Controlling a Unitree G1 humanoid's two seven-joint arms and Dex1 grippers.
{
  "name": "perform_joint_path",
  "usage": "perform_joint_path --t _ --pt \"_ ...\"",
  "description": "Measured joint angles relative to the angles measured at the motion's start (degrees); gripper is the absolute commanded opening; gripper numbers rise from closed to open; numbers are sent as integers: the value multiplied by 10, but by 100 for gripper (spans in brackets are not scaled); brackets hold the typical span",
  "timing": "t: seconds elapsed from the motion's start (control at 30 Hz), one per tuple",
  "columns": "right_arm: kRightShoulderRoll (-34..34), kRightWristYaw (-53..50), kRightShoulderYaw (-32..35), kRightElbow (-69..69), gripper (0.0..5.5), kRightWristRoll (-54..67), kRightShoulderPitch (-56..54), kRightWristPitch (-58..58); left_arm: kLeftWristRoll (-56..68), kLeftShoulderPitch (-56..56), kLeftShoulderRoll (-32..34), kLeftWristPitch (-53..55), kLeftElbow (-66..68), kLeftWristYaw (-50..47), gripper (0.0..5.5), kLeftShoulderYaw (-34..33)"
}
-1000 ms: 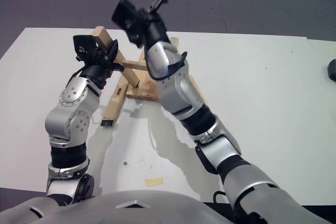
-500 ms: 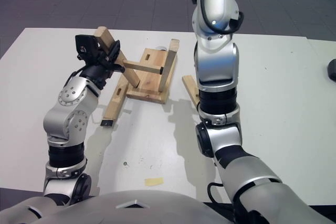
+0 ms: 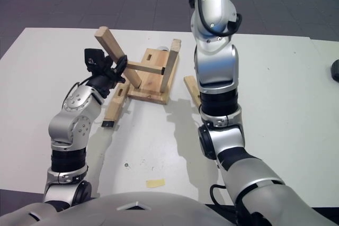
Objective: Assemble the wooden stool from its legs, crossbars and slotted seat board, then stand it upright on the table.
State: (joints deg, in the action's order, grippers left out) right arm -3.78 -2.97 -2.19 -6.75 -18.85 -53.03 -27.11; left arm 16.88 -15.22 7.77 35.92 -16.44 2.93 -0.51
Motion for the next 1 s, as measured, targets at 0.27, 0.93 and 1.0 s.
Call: perform_joint_path --t 0.27,0.93,1.0 --pt "-5 0 -8 5 540 0 13 1 2 45 -11 -106 2 37 417 -16" --pt "-8 -9 -8 -1 540 -2 35 1 163 -264 95 -78 3 -11 539 -170" --pt "-8 -12 -8 -1 540 -2 35 1 140 -280 113 -66 34 -8 539 -155"
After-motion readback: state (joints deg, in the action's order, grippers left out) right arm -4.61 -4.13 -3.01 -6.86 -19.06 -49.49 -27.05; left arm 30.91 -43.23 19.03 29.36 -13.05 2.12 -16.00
